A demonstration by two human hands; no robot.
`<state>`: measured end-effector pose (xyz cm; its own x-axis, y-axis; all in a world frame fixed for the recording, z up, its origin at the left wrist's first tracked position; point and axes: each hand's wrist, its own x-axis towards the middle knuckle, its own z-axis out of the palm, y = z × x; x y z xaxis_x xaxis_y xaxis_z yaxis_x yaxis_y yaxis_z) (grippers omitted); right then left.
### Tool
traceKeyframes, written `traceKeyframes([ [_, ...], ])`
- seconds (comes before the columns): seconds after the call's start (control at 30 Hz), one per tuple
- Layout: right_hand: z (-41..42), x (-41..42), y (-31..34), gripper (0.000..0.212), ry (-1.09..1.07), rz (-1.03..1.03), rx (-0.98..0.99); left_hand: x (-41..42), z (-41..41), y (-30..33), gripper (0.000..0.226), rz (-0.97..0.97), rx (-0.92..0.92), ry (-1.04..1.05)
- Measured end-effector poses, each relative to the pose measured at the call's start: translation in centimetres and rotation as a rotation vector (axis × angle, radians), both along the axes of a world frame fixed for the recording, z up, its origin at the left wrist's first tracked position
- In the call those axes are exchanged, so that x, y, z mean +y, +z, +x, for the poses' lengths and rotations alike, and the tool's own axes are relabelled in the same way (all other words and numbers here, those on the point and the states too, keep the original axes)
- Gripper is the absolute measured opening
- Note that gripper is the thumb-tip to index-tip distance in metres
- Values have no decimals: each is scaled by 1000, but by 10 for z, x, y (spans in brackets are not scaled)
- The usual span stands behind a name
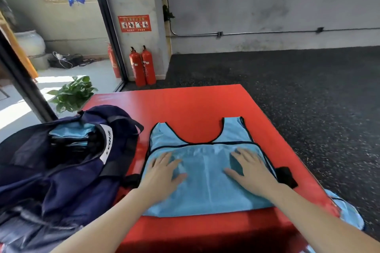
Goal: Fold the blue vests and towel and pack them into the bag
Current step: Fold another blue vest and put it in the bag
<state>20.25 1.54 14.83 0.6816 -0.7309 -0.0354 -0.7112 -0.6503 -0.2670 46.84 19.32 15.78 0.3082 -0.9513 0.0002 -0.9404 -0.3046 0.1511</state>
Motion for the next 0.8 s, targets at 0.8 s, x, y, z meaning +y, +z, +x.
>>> traceKeyframes([
  [0.8, 69, 44, 35, 66, -110, -55, -193, 6, -32, 15, 58, -168, 135, 217],
])
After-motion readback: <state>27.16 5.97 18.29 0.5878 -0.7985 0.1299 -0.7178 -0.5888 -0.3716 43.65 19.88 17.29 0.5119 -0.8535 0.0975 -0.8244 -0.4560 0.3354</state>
